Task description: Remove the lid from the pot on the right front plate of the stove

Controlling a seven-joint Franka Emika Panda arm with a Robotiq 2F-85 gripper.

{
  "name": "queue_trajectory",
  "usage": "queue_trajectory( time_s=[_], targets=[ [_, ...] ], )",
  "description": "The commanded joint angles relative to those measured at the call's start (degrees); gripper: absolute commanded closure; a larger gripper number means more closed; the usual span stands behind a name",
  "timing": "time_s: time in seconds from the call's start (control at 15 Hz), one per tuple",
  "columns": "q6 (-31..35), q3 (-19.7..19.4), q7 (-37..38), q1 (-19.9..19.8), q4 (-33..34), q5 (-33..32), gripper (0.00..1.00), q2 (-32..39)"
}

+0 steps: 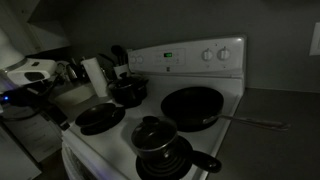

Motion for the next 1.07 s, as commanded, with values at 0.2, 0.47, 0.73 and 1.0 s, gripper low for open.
queue_trajectory(
  time_s=[0.2, 0.47, 0.73, 1.0],
  targets=[
    [-2.0, -2.3, 1.1, -4.5, 0.6, -2.7, 0.00, 0.8],
    [-4.7, -6.7, -3.9, -5.4, 0.1, -3.9, 0.00, -1.2],
    [-0.2, -0.2, 0.2, 0.2, 0.1, -0.3, 0.00, 0.0],
    [-1.0, -1.1, -0.6, -1.4, 0.2, -2.8, 0.00, 0.2]
  ],
)
